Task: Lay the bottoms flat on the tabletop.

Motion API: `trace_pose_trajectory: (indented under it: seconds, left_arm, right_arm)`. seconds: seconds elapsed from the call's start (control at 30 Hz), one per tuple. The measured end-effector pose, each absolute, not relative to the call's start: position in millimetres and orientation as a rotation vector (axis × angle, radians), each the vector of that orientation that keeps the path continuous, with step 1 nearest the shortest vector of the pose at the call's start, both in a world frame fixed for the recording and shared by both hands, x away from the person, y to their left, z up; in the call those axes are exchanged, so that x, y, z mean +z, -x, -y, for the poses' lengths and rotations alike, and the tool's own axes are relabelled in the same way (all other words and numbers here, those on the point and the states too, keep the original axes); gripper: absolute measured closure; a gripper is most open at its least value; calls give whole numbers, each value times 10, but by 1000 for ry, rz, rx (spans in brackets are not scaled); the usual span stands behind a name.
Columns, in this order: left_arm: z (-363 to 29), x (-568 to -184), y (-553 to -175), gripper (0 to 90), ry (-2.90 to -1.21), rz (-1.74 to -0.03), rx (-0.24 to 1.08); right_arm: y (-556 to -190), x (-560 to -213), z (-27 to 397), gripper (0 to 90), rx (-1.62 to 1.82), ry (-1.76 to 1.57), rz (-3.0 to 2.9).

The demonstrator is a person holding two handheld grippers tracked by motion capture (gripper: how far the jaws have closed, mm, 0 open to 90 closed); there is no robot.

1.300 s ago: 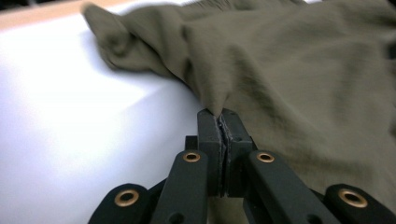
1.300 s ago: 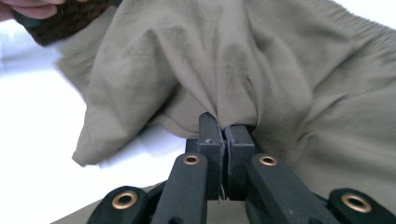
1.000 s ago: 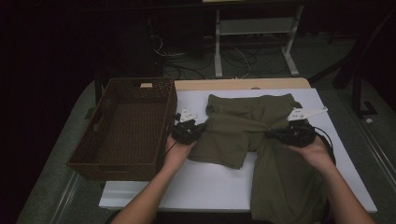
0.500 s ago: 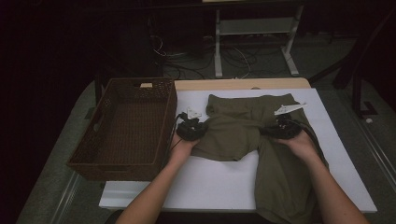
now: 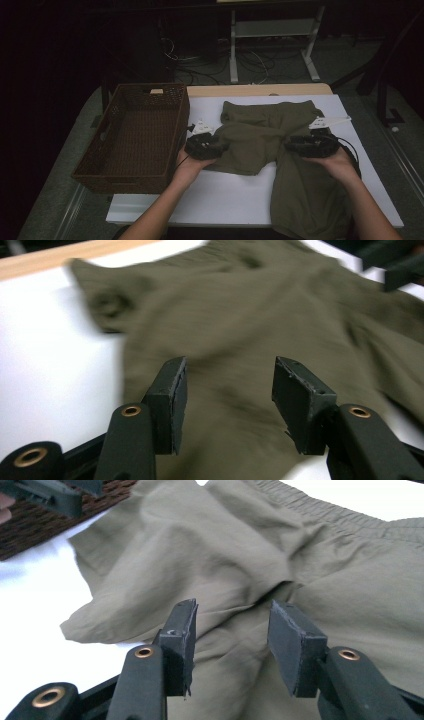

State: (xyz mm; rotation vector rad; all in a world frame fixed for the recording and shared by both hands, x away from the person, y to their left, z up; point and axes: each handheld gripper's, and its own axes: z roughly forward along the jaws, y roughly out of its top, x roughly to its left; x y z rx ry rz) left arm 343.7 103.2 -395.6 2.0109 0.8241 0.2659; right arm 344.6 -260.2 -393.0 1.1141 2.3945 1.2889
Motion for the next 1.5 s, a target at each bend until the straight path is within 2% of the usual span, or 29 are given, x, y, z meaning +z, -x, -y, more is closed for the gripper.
trace_pose_trajectory:
  seconds: [0.27,0.5,0.6,0.77,0.83,0.9,1.13,1.4,1.5]
  left_arm:
    - [-669,-4128,-3166,464,-2155,-605,164]
    - [-467,-4301,-3140,394,-2287,-524,188]
    - [-420,-4365,-3139,390,-2329,-508,249]
    - [-418,-4397,-3263,645,-2317,-549,351]
    - [-461,-4382,-3345,748,-2299,-584,348]
    - [-526,-4367,-3436,812,-2262,-639,329]
    - [-695,-4387,-3615,832,-2219,-745,279]
    - [-709,-4394,-3632,835,-2221,-746,268]
    - [-707,-4395,-3629,835,-2222,-743,261]
  right_arm:
    - [-3319,-3937,2468,541,1296,-1045,-2450]
    - [-3335,-3986,2434,541,1290,-1039,-2477]
    - [-3337,-3988,2430,541,1296,-1042,-2478]
    - [-3326,-3998,2375,542,1290,-1015,-2500]
    - [-3316,-4000,2341,545,1290,-1005,-2511]
    - [-3303,-4006,2283,553,1296,-981,-2529]
    - [-3269,-4081,1926,559,1295,-868,-2629]
    - [-3392,-4311,1449,487,1158,-856,-2702]
    - [-3422,-4411,1342,532,1061,-849,-2716]
